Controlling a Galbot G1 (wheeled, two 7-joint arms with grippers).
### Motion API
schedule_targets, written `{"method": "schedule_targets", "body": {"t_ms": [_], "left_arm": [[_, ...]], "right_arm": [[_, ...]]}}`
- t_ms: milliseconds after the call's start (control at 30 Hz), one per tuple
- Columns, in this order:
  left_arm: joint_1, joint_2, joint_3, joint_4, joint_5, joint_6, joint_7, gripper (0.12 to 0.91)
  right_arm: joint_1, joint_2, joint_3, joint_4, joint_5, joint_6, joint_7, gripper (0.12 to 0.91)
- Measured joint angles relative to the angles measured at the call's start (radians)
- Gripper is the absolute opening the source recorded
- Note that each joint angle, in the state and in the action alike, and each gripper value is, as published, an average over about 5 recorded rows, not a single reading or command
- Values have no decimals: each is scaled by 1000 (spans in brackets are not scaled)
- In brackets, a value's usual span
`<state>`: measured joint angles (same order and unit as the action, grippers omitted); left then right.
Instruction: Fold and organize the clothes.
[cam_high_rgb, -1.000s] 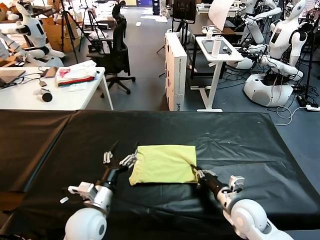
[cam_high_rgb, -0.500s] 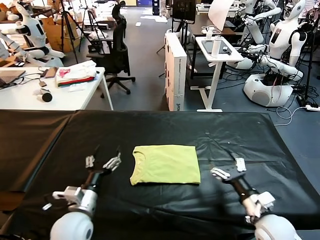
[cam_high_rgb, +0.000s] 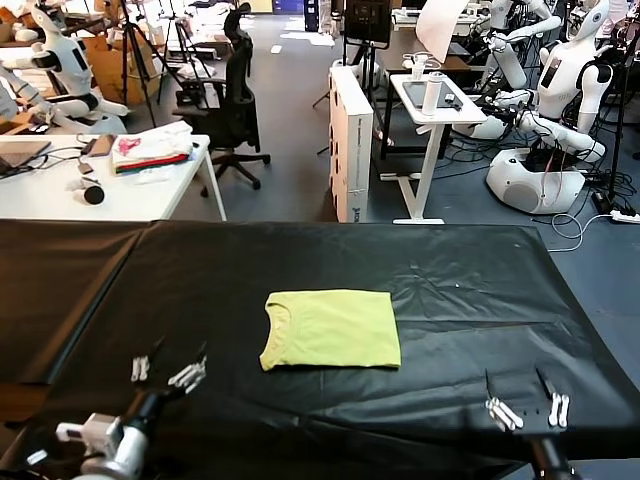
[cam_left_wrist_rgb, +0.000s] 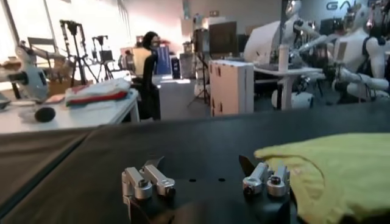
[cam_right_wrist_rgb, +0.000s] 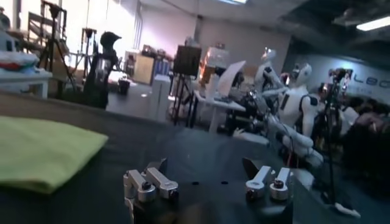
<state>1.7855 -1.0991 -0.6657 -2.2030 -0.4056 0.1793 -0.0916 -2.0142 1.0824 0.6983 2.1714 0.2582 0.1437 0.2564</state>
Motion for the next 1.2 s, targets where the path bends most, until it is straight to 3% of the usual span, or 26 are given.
{"method": "schedule_targets", "body": {"t_ms": [167, 433, 1200], "left_arm": [[77, 14, -42, -24, -32, 32, -15, 907], [164, 27, -86, -51, -66, 28, -41, 907], [246, 10, -95, -68, -76, 41, -39, 907]], "right_arm": [[-51, 6, -2, 23, -9, -16, -2, 907], [-68, 13, -42, 36, -12, -30, -9, 907], [-41, 13, -96, 18, -5, -42, -4, 907]]}}
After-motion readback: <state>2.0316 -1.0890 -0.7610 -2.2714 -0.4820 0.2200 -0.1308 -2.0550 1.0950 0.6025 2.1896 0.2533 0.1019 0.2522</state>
